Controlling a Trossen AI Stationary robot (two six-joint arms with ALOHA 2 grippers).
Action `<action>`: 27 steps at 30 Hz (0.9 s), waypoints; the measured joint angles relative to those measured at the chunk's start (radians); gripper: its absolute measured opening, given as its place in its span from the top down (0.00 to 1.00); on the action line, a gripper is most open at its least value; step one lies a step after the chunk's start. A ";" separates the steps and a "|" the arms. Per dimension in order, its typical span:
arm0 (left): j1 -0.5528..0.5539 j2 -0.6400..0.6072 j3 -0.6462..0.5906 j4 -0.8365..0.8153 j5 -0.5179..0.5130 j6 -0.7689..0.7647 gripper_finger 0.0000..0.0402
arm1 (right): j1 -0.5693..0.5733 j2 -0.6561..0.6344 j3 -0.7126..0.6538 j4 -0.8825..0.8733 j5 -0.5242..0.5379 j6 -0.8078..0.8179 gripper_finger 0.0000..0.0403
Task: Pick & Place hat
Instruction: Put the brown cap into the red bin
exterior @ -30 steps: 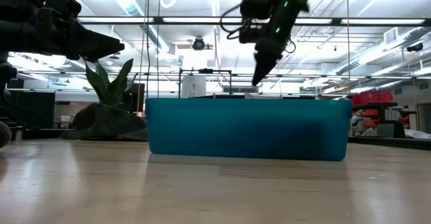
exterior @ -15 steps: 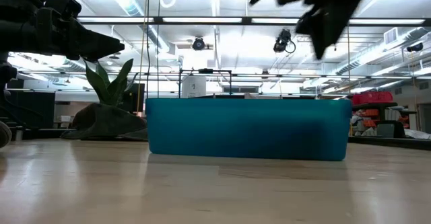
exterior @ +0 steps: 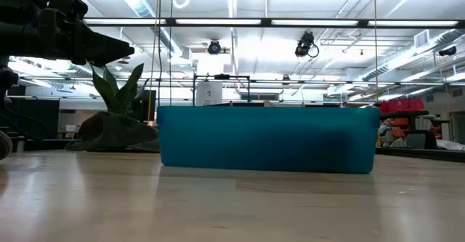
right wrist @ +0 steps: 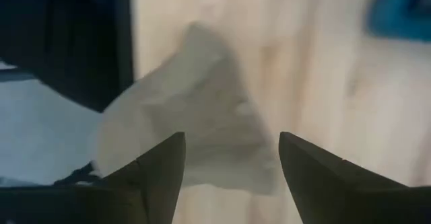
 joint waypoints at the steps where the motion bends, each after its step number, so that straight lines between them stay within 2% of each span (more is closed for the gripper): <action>1: 0.000 0.000 0.000 0.000 0.000 0.000 0.56 | 0.025 0.003 0.000 0.018 -0.001 0.019 0.40; 10: 0.000 0.000 0.000 0.000 0.000 0.000 0.56 | 0.194 0.110 0.000 0.124 0.011 0.059 0.40; 20: 0.000 0.000 0.000 0.000 0.000 0.000 0.56 | 0.265 0.309 0.000 0.202 -0.040 0.036 0.41; 24: 0.000 0.000 0.000 0.000 0.000 0.000 0.56 | 0.273 0.343 0.002 0.219 -0.066 0.008 0.46; 27: 0.000 0.000 0.000 0.000 0.000 0.000 0.56 | 0.270 0.348 0.002 0.222 -0.080 0.003 0.57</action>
